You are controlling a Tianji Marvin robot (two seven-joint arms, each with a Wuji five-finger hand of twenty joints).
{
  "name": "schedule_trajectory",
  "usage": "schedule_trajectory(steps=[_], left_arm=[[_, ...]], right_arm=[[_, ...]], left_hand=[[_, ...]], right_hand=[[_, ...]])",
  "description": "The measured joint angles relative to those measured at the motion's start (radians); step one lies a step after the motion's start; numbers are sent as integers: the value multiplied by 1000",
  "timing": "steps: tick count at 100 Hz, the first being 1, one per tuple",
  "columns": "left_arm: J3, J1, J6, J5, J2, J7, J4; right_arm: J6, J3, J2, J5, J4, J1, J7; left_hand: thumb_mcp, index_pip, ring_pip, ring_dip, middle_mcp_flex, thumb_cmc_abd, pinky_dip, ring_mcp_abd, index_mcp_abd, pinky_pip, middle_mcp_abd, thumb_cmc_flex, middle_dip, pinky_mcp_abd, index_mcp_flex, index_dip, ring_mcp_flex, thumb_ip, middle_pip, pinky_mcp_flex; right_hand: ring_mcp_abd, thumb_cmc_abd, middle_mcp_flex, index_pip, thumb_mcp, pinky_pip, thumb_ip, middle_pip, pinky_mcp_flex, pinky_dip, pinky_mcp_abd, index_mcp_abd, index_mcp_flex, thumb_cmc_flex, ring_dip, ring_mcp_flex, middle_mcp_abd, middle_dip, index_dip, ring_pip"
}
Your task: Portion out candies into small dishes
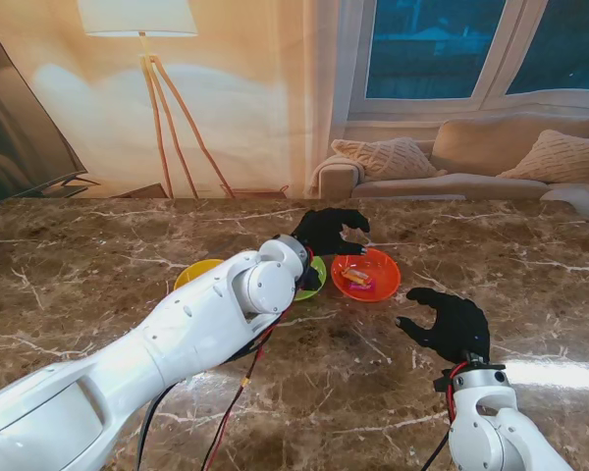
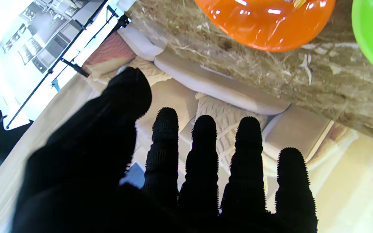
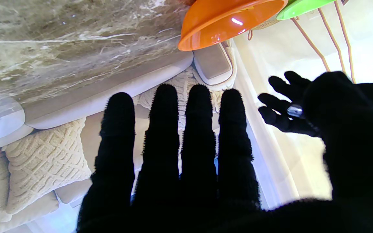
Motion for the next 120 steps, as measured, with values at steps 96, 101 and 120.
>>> schedule_trajectory(steps=[96,101,120], left_arm=[[-606,733,-139,352,300,-60,-658],[-623,765,-158,359,306,-57,-668],[-655,843,-181,361,310,-18,-696]], right_arm=[[-22,-23,15,-35,-84,-8,73],[-24,-26,16,-36,-88,-7,79],[-31,-39,17,-27,-98,-6,102]], left_hand=[[-248,-254,-103,-241,-111,173,-305,-14,84,-39,49,-64,-112,-137,0,-209,-64,84,-103,34],[-260,-267,-105,-257,-127,189,-334,-18,86,-39,50,-90,-122,-157,-8,-220,-76,93,-97,29],[-280,-296,-124,-275,-152,231,-372,-36,105,-39,58,-115,-135,-196,-35,-246,-114,113,-101,7]], right_hand=[[0,15,-1,-2,-44,0,0,0,0,0,0,0,-1,0,0,0,0,0,0,1],[0,16,-1,-2,-55,0,0,0,0,0,0,0,-1,0,0,0,0,0,0,1],[0,26,-40,-4,-79,0,0,-21,-1,0,0,0,-4,-1,0,-1,0,0,0,-16]])
